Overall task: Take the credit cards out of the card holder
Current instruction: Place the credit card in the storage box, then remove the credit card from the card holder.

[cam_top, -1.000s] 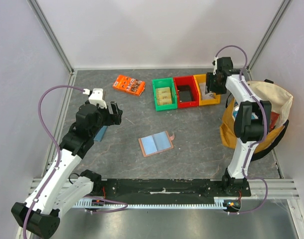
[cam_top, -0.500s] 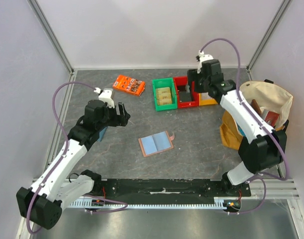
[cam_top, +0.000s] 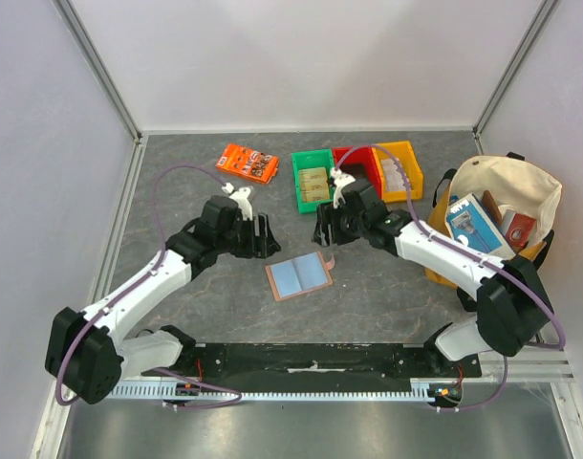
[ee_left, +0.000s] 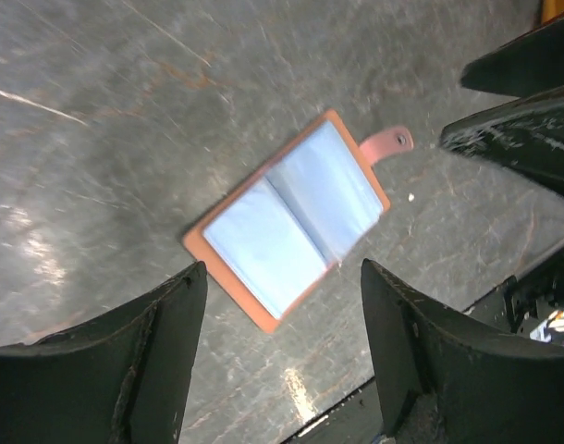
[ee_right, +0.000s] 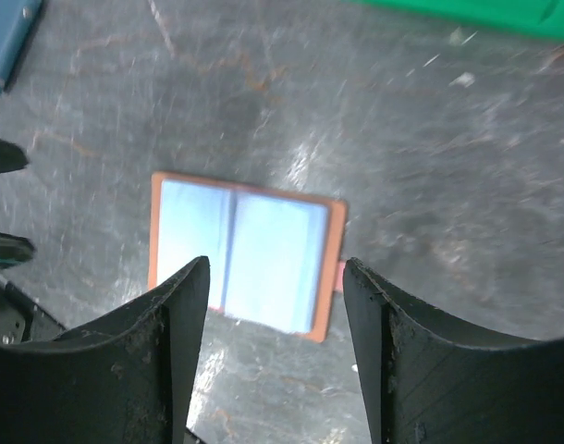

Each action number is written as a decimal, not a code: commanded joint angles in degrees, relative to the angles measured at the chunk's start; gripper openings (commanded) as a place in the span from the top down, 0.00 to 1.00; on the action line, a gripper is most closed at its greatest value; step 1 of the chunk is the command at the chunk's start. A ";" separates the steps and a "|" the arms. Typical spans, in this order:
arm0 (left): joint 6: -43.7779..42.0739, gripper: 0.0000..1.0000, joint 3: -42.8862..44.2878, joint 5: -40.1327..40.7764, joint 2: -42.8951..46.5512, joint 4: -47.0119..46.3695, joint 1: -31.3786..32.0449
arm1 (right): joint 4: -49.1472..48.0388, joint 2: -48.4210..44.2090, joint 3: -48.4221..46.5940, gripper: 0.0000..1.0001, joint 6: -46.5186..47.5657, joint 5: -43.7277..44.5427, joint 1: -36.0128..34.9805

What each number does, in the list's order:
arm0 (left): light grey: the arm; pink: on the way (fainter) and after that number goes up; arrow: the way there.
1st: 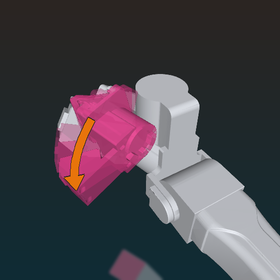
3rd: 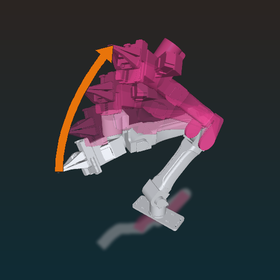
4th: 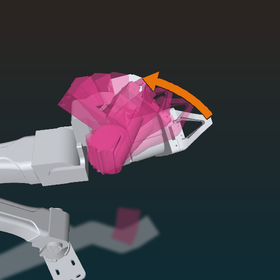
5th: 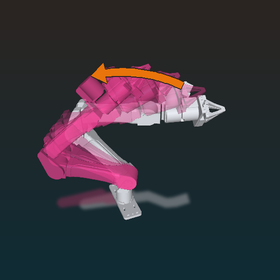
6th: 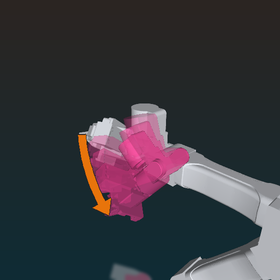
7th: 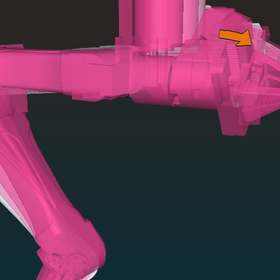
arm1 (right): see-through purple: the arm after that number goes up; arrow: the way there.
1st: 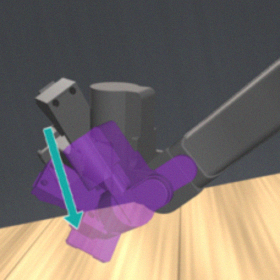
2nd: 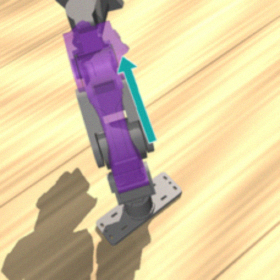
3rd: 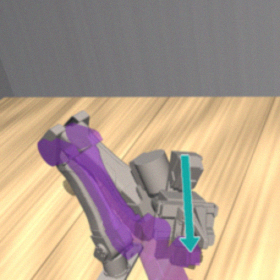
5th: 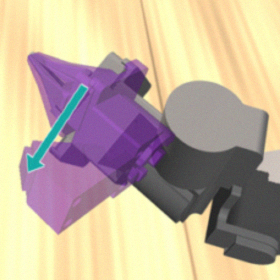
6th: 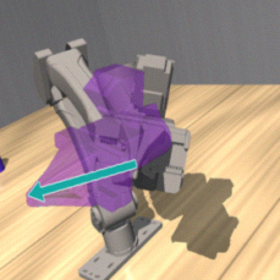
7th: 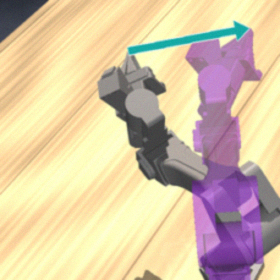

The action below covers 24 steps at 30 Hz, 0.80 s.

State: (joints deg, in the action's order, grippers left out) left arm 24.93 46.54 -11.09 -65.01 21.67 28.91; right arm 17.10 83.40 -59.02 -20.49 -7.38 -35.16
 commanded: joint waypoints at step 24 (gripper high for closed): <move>11.90 0.56 -9.72 4.68 -17.86 -9.63 9.94 | -9.72 10.38 9.72 0.57 -4.64 -0.01 -8.52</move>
State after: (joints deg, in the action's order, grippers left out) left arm 34.50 38.04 -6.57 -81.69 15.16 38.39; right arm 9.91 92.84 -50.24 -24.08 -6.76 -43.13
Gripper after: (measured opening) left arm 0.447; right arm 0.431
